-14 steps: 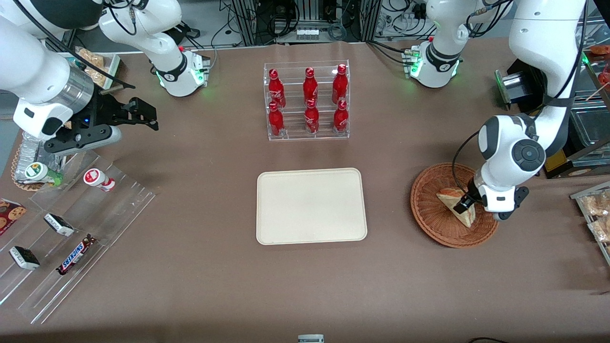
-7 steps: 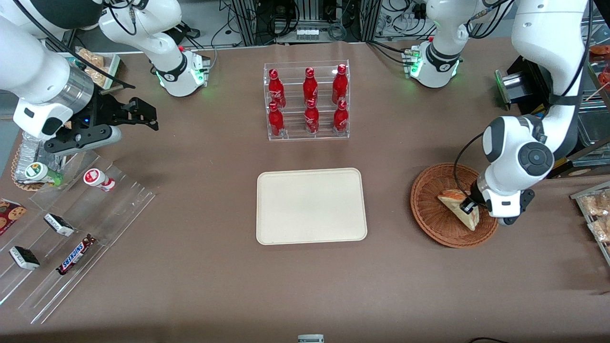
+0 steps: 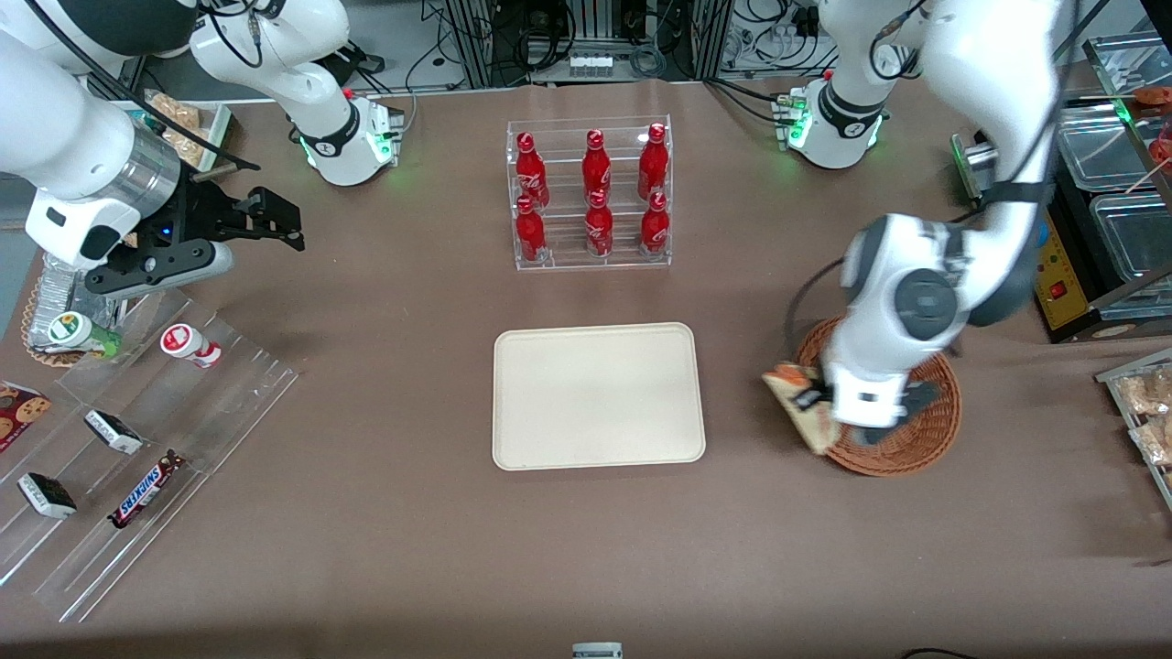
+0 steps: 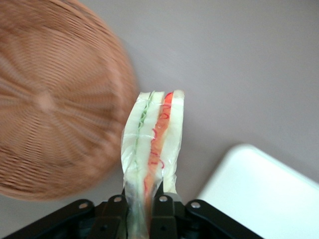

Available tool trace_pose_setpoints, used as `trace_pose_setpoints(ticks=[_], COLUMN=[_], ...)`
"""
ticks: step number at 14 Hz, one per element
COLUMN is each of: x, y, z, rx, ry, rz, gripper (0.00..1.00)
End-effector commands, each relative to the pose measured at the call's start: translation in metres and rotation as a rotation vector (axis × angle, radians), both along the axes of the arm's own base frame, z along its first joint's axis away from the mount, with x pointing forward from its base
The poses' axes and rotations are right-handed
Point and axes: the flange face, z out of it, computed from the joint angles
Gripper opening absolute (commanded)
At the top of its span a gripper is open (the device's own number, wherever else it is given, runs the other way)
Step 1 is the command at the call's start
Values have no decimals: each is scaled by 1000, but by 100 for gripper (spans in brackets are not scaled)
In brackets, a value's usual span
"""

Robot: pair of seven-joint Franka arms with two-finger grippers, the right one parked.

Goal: Place sandwich from basket to tray
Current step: 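Carry the sandwich over the beige tray and lower it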

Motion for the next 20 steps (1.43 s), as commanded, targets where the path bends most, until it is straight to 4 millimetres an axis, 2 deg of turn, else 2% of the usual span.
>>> trace_pose_setpoints(ticks=[1,4,5,8,9,12,14,15,16,17,18,19,20], x=[3,-13,-14,-39,-44,-54,-57,-58,-58,-57,-55,-54,-50], y=[-85,-163,-181,-233,-243,-258,-258,-257,-258,-257,-257,-257,-253], z=[-20,-38,-42,-67,-73,-89,-97,-100,-102,-99,-91,-76,-52], rx=[-12,-41,-62,-83,-81,-51,-42,-40,-41,-47,-51,-59,-63], ry=[-6,-56,-94,-135,-137,-140,-129,-125,-122,-124,-129,-142,-157], rz=[-104,-219,-249,-342,-364,-441,-462,-473,-467,-456,-449,-446,-439], gripper=[8,9,10,10,11,13,18,26,46,80,100,100,100])
